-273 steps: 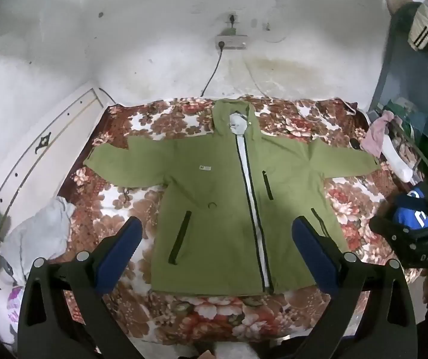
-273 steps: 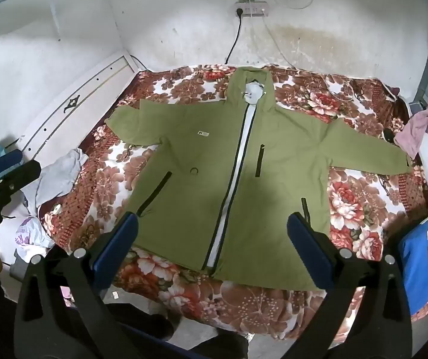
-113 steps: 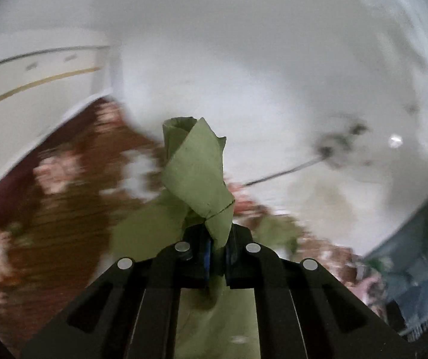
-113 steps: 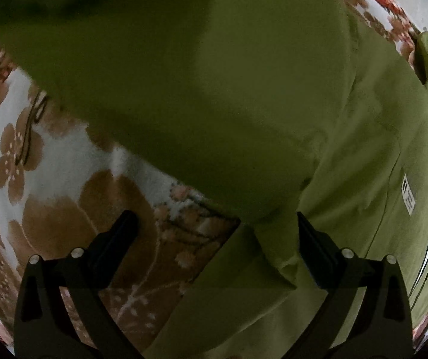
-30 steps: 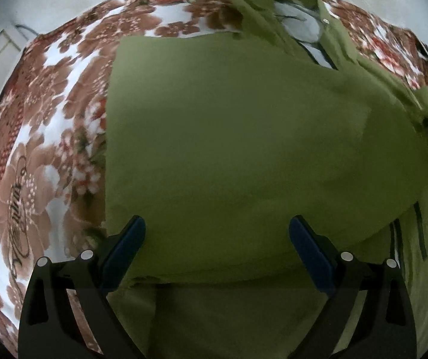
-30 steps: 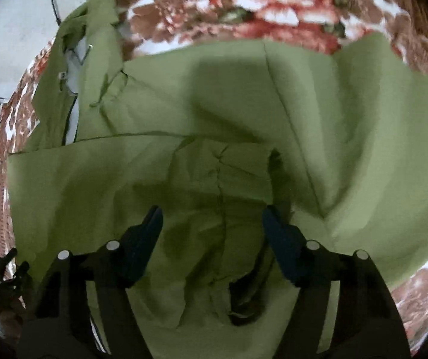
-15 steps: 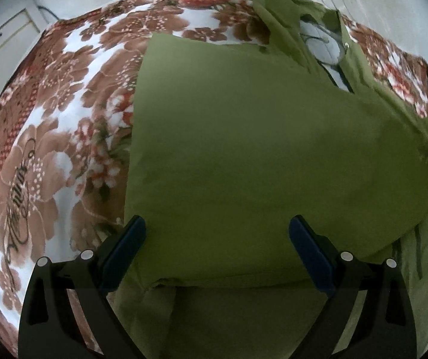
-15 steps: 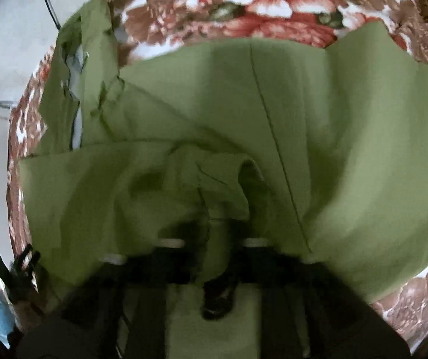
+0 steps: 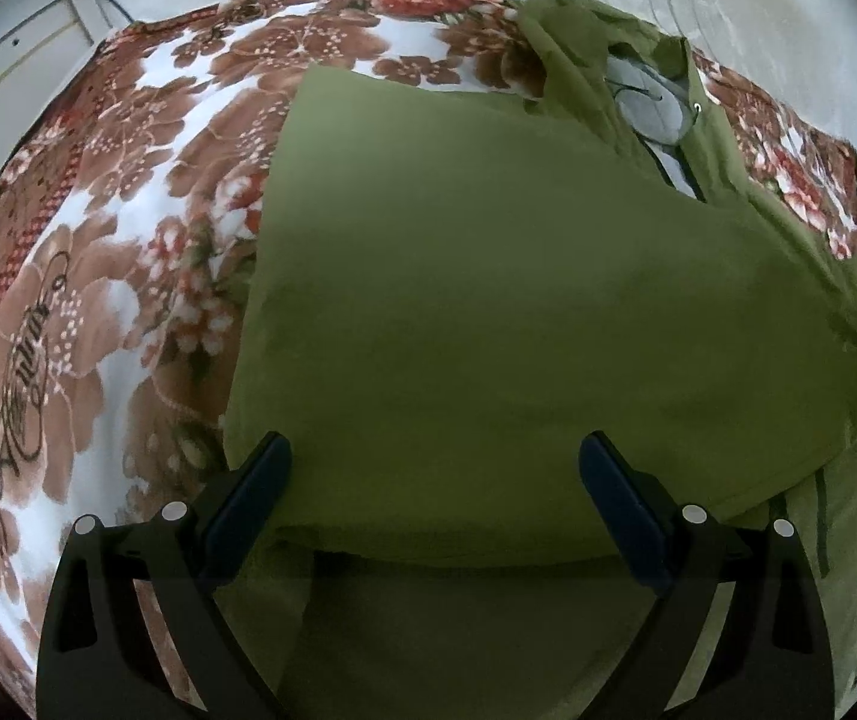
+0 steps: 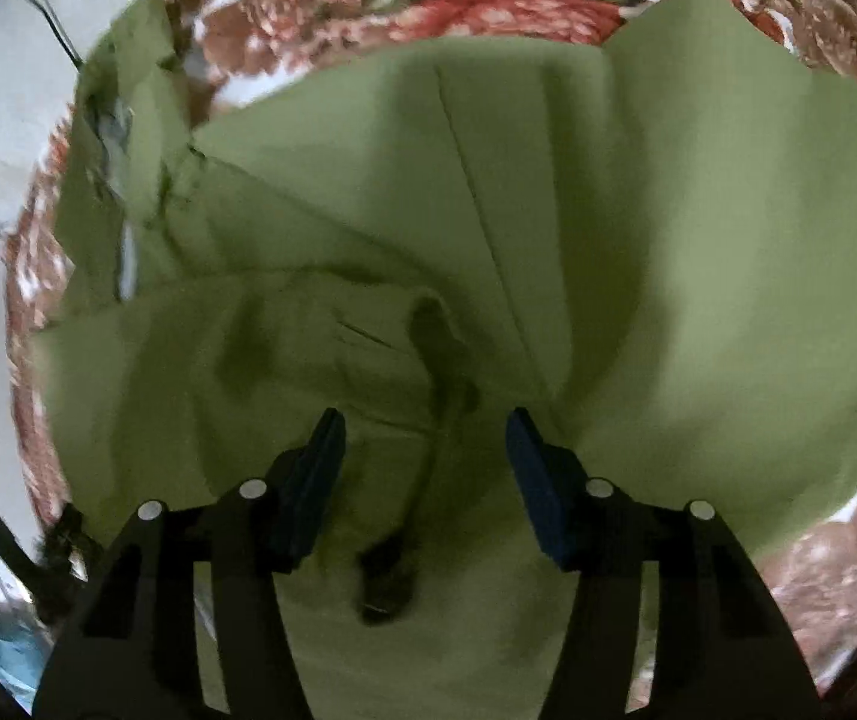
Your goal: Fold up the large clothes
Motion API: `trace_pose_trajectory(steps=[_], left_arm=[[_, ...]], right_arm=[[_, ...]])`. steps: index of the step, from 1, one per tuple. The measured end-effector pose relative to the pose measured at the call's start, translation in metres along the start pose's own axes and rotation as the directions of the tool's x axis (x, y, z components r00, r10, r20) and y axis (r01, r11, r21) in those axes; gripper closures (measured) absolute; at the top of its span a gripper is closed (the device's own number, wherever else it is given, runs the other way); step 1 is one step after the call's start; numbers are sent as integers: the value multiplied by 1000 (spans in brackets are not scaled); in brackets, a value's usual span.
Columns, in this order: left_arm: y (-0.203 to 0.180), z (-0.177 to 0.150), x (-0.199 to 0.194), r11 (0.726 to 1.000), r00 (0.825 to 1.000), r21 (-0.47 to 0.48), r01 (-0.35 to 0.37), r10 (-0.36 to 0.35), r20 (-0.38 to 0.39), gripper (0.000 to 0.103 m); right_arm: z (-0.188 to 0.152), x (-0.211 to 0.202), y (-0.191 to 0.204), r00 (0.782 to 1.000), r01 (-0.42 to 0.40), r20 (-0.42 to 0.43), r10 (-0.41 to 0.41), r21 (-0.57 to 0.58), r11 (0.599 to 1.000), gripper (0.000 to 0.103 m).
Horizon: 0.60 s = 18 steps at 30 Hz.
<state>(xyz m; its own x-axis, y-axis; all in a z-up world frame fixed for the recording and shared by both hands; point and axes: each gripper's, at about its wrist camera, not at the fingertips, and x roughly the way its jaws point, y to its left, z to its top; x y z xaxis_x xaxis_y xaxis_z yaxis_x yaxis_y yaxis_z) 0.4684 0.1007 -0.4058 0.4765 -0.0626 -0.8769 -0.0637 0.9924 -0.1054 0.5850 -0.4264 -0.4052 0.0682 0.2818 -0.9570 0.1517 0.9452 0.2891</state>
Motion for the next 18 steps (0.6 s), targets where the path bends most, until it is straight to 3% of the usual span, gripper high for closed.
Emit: trace_pose_trajectory(steps=[3, 4, 5, 7, 12, 16, 18], left_arm=[[0, -2, 0, 1000, 1000, -4, 2, -2, -2, 8], [-1, -3, 1, 1000, 1000, 2, -1, 1, -3, 8], [-2, -4, 2, 1000, 1000, 9, -5, 5, -4, 8], [-3, -4, 4, 1000, 1000, 21, -12, 12, -4, 8], [0, 3, 3, 1000, 1000, 19, -23, 22, 10, 10], [4, 24, -20, 1000, 995, -6, -5, 6, 101, 9], [7, 33, -18, 1000, 995, -17, 5, -3, 99, 8]], right_arm=[[-3, 8, 1, 992, -128, -21, 128, 14, 992, 47], [-2, 9, 4, 992, -129, -14, 129, 12, 992, 59], [-2, 7, 7, 993, -115, 3, 115, 3, 993, 64], [-1, 12, 7, 987, -160, -5, 160, 19, 987, 90], [4, 0, 11, 988, -155, 4, 155, 0, 988, 95], [19, -55, 26, 985, -130, 103, 138, -84, 988, 95], [22, -69, 30, 985, -88, 133, 110, -156, 984, 95]])
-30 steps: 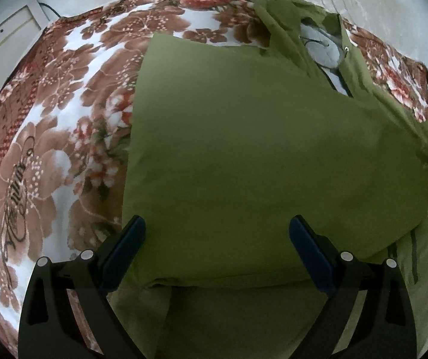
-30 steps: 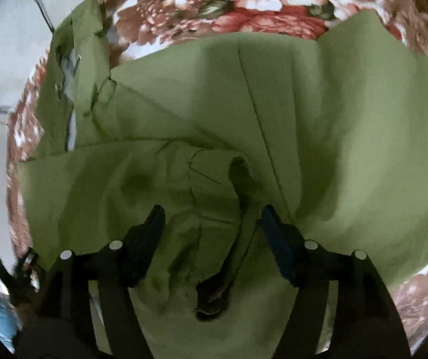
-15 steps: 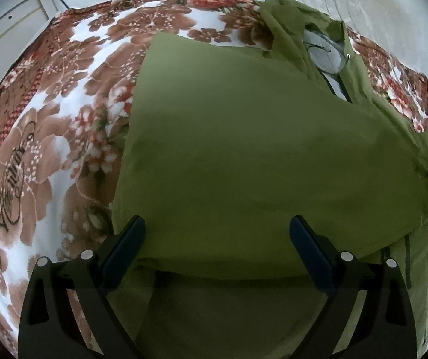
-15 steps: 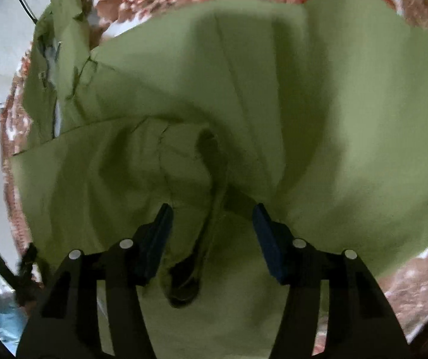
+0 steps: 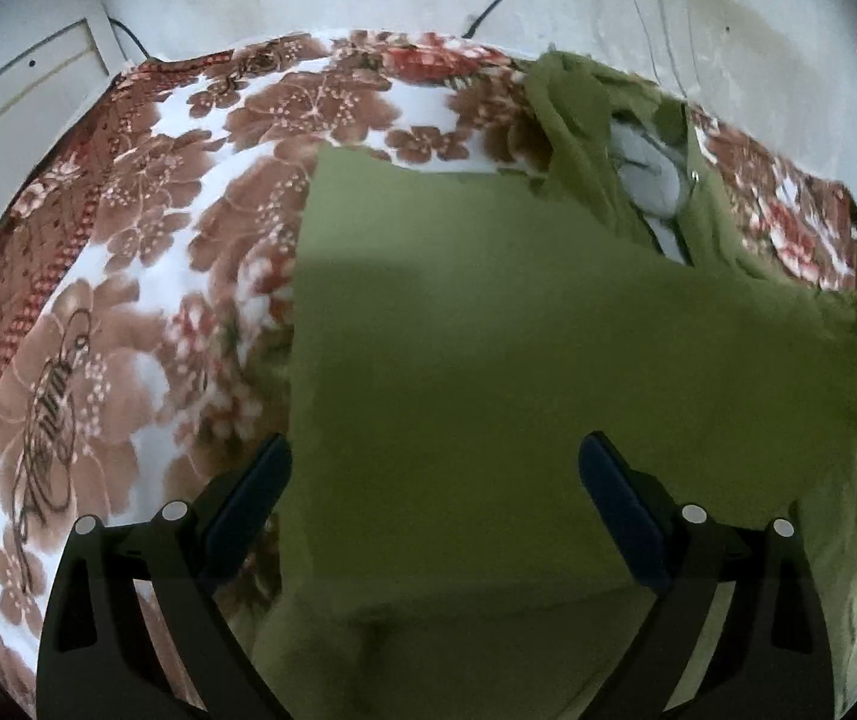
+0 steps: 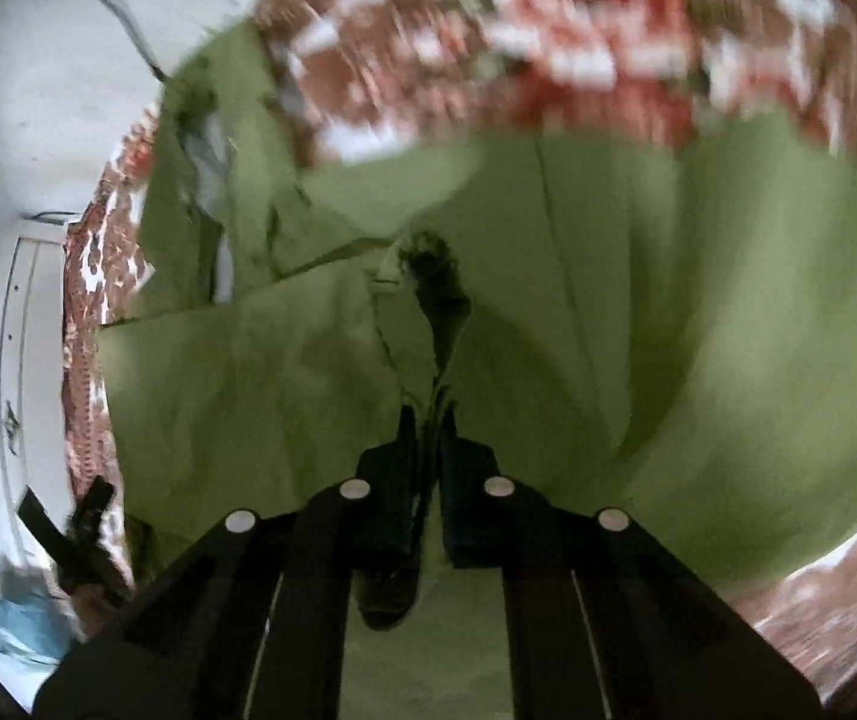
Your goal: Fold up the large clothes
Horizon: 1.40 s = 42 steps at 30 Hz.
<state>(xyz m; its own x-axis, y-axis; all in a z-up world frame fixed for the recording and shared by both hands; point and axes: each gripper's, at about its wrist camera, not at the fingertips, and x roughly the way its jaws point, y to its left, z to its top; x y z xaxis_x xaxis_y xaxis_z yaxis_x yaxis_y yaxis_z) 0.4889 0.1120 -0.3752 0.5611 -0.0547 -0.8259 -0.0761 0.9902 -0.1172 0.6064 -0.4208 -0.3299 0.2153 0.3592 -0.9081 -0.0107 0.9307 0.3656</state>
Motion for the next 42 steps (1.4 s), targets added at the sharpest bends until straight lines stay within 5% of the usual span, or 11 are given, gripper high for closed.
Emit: trace_pose_trajectory(steps=[4, 11, 14, 18, 22, 26, 30, 36, 42], left_arm=[[-3, 2, 32, 999, 998, 34, -24, 26, -55, 8], [-13, -9, 63, 985, 989, 153, -85, 102, -111, 8], [-9, -3, 51, 989, 992, 128, -77, 88, -86, 8], [-9, 12, 36, 995, 998, 85, -46, 50, -36, 7], [-16, 16, 60, 991, 995, 119, -56, 65, -77, 7], [-16, 5, 84, 981, 988, 170, -98, 117, -103, 5], [-11, 4, 86, 983, 990, 167, -78, 95, -100, 5], [-15, 1, 82, 976, 986, 208, -72, 101, -132, 5], [-20, -5, 55, 952, 981, 287, -108, 149, -122, 6]], right_arm=[[-8, 49, -25, 986, 147, -71, -150, -50, 988, 95], [-27, 58, -38, 985, 172, -18, -172, -27, 985, 79], [-35, 37, -12, 977, 211, 22, -210, -60, 976, 65], [-40, 34, 29, 983, 172, 83, -165, -91, 981, 23], [-50, 75, 68, 952, 299, 124, -278, -215, 930, 20], [-59, 106, 43, 899, 438, 85, -429, -199, 877, 21], [-63, 99, 8, 912, 411, 71, -405, -167, 896, 13], [-65, 79, 3, 844, 534, 100, -526, -241, 810, 6], [-70, 58, -33, 823, 565, 81, -562, -209, 798, 5]])
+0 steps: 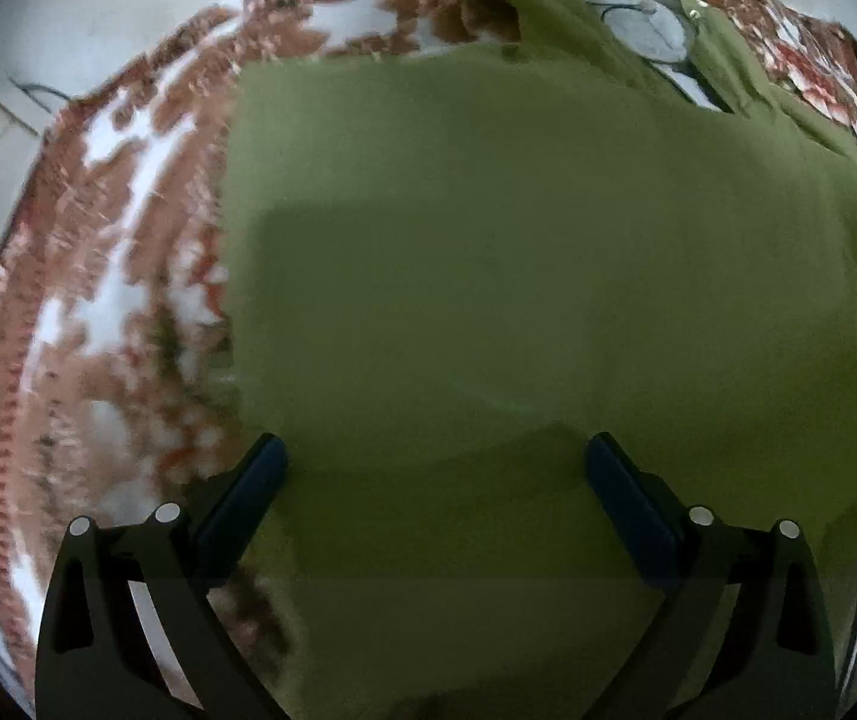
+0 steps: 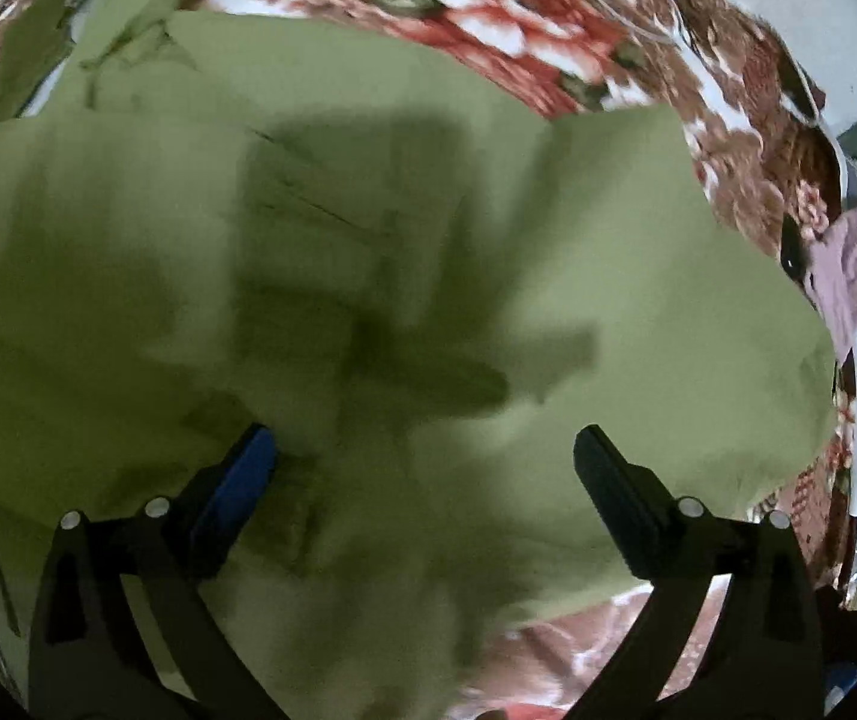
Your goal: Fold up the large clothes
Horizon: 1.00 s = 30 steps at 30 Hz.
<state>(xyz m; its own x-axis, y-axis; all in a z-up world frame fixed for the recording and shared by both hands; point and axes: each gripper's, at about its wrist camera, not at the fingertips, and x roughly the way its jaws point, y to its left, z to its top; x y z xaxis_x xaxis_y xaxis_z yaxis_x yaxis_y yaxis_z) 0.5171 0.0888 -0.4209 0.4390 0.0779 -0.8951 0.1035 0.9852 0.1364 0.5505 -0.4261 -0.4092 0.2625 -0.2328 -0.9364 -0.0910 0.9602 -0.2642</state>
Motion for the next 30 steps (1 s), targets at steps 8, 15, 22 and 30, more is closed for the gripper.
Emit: trace_pose_trajectory(steps=[8, 15, 22, 30], left_arm=[[-46, -18, -88, 993, 993, -115, 17, -3, 114, 6], [-179, -27, -104, 982, 992, -172, 79, -61, 110, 6], [-305, 7, -102, 979, 986, -140, 146, -133, 100, 6], [-397, 58, -83, 984, 980, -14, 179, -177, 95, 6]], right_arm=[[-49, -6, -130, 995, -93, 47, 86, 181, 979, 5], [-92, -11, -242, 995, -86, 68, 75, 169, 982, 5], [-111, 33, -381, 991, -133, 31, 132, 424, 896, 5], [-122, 83, -488, 953, -275, 98, 287, 677, 683, 5]])
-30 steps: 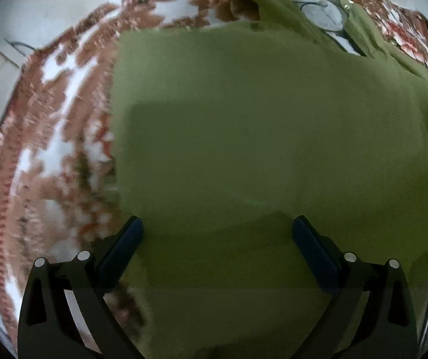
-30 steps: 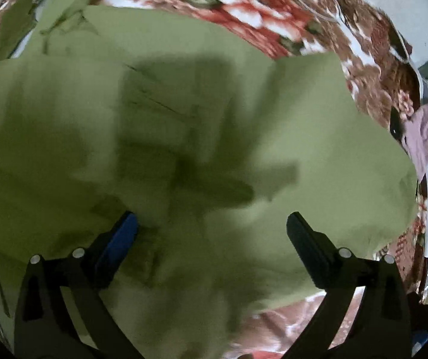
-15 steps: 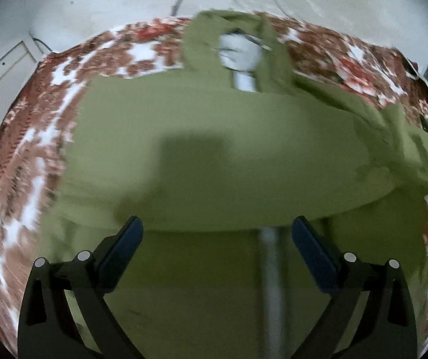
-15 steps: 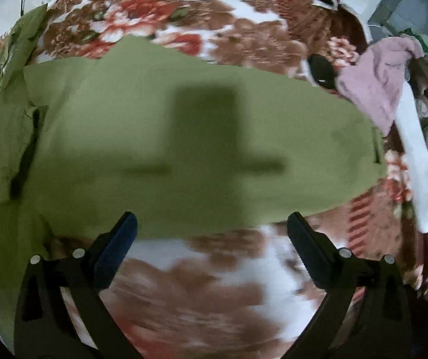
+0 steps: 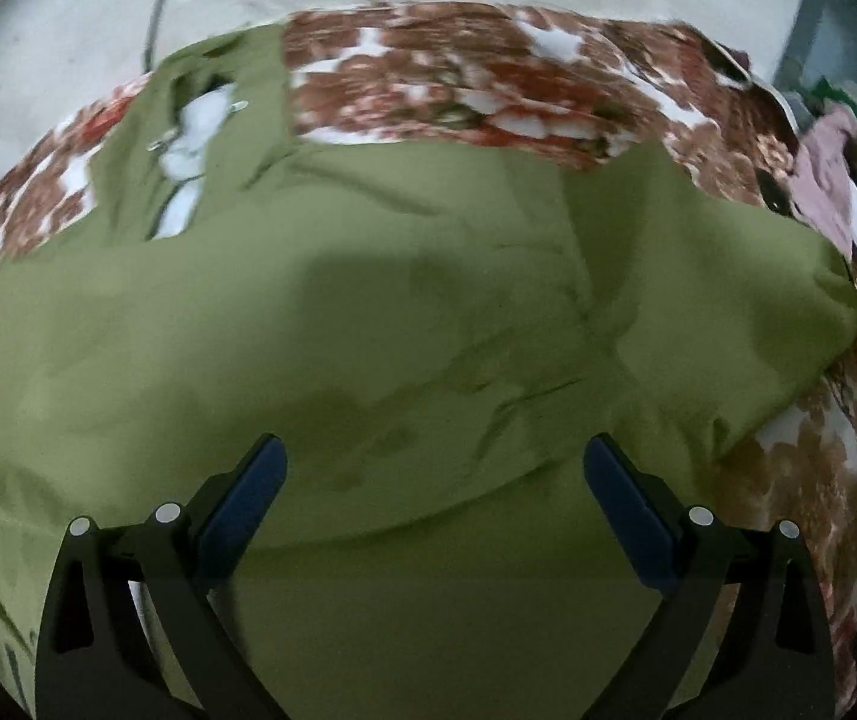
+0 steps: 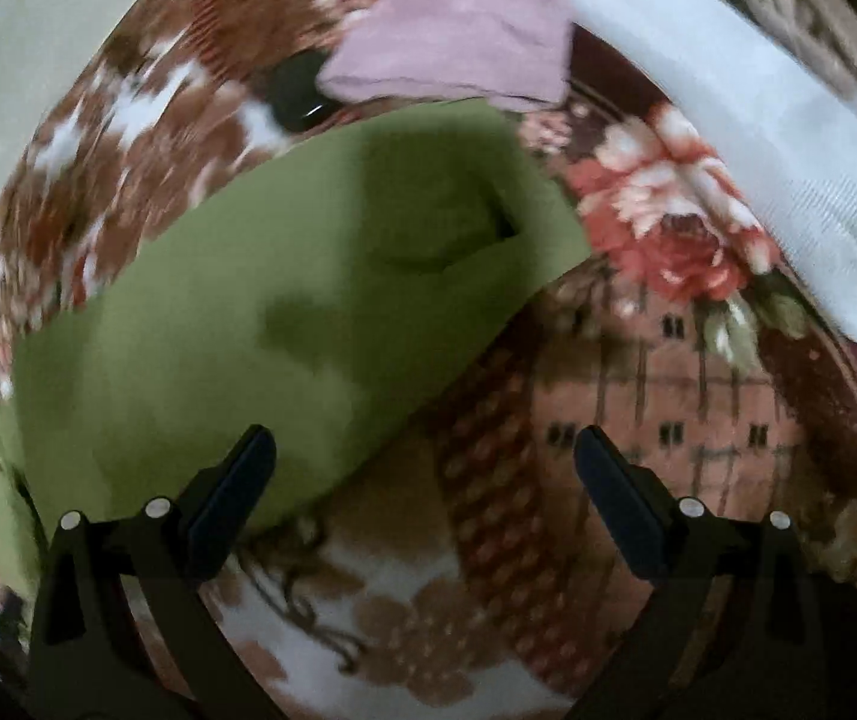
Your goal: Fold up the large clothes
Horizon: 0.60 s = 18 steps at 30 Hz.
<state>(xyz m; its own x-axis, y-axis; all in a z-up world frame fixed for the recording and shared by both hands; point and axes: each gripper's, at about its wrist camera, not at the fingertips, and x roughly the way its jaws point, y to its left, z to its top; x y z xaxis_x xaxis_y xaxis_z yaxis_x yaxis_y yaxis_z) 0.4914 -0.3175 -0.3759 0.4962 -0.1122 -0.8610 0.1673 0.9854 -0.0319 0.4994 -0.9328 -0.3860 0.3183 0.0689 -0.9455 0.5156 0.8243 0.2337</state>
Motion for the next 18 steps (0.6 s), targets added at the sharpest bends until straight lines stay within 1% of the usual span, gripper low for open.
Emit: trace_pose_trajectory(steps=[2, 6, 10, 11, 13, 14, 15, 16, 17, 18], left_arm=[[-12, 2, 9, 1000, 1000, 18, 2, -2, -13, 6], [-25, -2, 26, 999, 1000, 41, 6, -4, -31, 6], [-22, -16, 36, 1000, 1000, 14, -15, 16, -19, 6], [-20, -19, 39, 1000, 1000, -9, -5, 5, -26, 6], [-19, -22, 40, 1000, 1000, -23, -7, 6, -26, 6], [-19, -23, 42, 1000, 1000, -20, -10, 9, -28, 6], [-19, -25, 43, 1000, 999, -11, -10, 10, -31, 6], [-19, -26, 44, 1000, 999, -3, -12, 12, -31, 6], [-19, -26, 44, 1000, 1000, 1, -12, 12, -27, 6], [-17, -25, 44, 1000, 1000, -1, -10, 10, -24, 6]], right_arm=[[13, 10, -12, 999, -52, 1, 52, 58, 997, 5], [29, 25, -21, 992, -126, 4, 126, 111, 986, 5], [41, 46, -32, 981, -186, -15, 192, 186, 965, 4], [42, 48, -32, 979, -196, -11, 202, 187, 963, 4], [47, 50, -32, 973, -227, 4, 230, 181, 957, 6], [50, 49, -34, 971, -235, 15, 237, 191, 953, 9], [52, 50, -36, 968, -251, 26, 251, 205, 946, 19], [54, 49, -40, 966, -256, 39, 254, 221, 941, 33], [54, 47, -43, 966, -259, 46, 256, 232, 937, 41], [55, 48, -46, 965, -262, 45, 259, 240, 935, 56]])
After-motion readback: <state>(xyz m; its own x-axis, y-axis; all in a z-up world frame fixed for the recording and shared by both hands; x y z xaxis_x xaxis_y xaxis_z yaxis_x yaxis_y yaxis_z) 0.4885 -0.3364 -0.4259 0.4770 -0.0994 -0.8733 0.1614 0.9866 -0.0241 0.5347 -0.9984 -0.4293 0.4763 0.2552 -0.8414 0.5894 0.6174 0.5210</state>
